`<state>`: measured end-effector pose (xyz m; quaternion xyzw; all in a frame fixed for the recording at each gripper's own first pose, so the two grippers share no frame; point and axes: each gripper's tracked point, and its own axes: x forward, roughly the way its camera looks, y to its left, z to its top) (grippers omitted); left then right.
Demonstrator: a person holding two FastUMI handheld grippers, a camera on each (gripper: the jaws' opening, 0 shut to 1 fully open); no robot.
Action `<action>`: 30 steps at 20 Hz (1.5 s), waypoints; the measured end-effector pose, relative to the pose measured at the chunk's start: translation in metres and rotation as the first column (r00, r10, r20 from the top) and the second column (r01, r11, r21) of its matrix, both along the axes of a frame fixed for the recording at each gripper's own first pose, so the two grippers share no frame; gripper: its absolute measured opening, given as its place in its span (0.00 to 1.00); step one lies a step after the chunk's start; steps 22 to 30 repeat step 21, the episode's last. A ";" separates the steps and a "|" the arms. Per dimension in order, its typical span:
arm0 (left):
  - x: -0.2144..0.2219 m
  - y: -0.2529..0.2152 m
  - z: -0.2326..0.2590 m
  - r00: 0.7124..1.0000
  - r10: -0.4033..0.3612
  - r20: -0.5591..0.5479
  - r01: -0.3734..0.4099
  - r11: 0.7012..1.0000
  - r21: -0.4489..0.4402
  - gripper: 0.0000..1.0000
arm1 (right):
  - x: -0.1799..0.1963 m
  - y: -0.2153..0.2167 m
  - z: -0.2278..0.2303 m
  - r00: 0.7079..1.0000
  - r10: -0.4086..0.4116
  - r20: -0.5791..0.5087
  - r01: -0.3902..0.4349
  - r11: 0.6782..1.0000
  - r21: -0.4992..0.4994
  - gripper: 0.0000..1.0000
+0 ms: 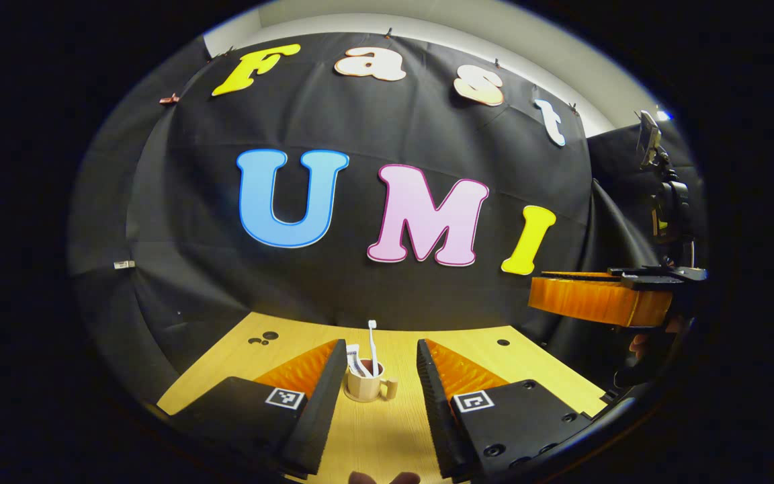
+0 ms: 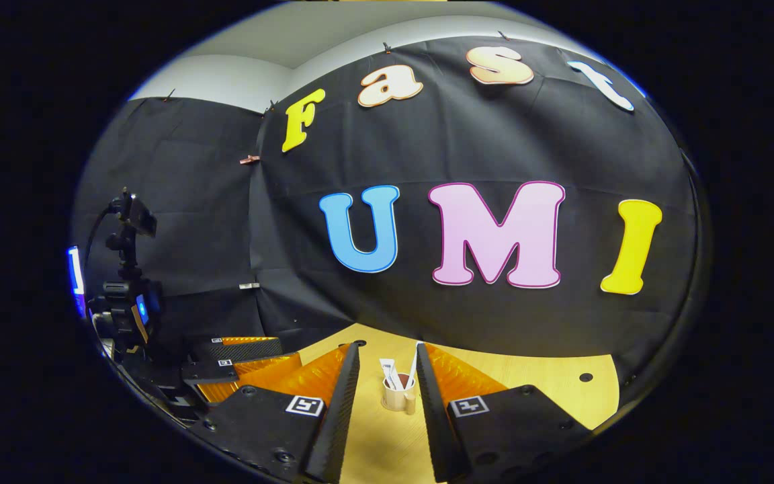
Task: Put the toothbrush and toothpaste on the desktop into the cup, then pick up the cup and place it on the coaster on the desktop.
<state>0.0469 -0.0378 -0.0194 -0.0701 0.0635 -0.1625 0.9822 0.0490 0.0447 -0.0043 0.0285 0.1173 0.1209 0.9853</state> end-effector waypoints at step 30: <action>0.006 -0.038 0.003 1.000 -0.022 0.002 0.022 0.999 0.041 0.70 | 0.003 -0.025 -0.013 0.999 -0.032 -0.031 0.033 0.998 0.048 0.64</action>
